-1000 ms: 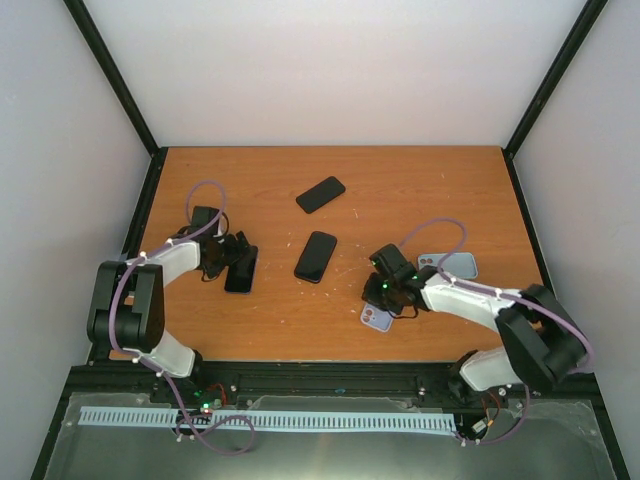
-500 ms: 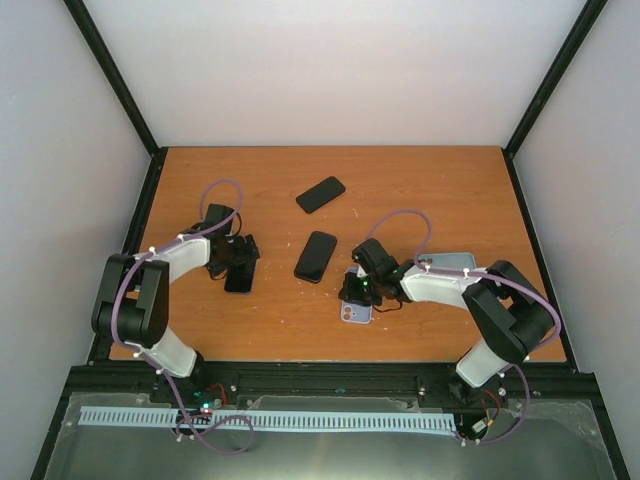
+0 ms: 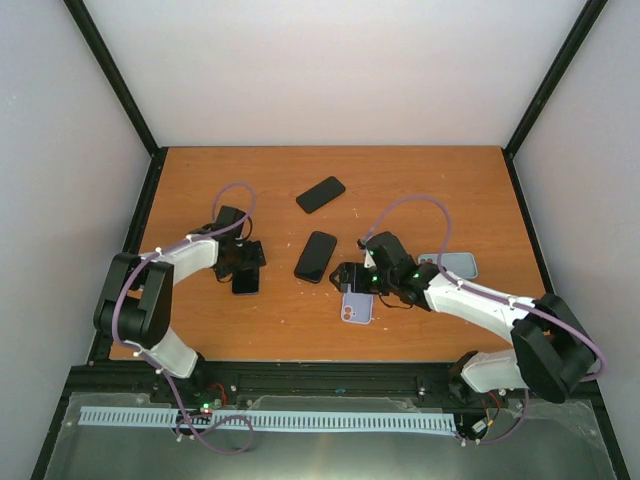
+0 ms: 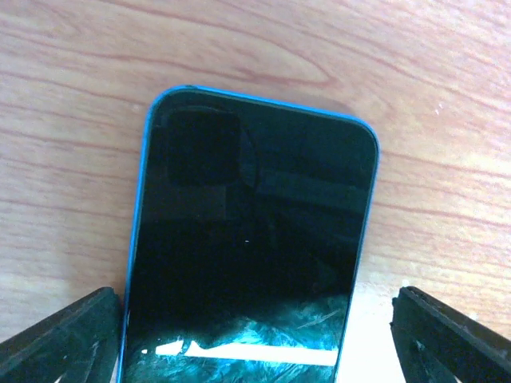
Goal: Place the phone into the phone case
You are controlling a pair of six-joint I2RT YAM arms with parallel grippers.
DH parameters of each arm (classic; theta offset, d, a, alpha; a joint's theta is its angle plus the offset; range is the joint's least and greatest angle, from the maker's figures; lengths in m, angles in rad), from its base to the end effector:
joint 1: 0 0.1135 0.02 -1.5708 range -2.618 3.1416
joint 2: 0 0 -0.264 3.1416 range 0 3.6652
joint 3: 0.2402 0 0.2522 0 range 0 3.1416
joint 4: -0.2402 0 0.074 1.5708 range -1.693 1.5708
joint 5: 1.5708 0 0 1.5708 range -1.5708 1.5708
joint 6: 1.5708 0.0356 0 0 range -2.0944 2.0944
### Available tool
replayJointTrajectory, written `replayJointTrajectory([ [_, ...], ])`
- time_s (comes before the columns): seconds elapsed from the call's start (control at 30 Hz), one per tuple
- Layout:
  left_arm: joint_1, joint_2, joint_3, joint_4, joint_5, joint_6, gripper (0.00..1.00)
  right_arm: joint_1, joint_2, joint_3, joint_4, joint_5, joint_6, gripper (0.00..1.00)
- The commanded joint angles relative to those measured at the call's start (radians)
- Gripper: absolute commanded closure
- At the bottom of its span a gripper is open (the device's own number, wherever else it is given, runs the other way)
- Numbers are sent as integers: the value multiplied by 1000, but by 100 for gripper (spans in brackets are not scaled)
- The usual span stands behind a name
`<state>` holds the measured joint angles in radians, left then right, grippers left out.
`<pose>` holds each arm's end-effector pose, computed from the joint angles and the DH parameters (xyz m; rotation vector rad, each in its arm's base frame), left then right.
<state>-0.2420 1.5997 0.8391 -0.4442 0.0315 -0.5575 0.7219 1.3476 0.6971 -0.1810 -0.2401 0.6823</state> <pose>0.2771 -0.0695 0.1497 -0.4328 2.7729 -0.2429 0.1940 0.1821 0.1901 -0.1720 2.5825 0.8850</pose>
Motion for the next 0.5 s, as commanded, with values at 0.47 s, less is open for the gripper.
replayJointTrajectory([
  [0.47, -95, 147, 76, -163, -110, -32, 14, 2, -176, -91, -6, 156, -9, 10],
])
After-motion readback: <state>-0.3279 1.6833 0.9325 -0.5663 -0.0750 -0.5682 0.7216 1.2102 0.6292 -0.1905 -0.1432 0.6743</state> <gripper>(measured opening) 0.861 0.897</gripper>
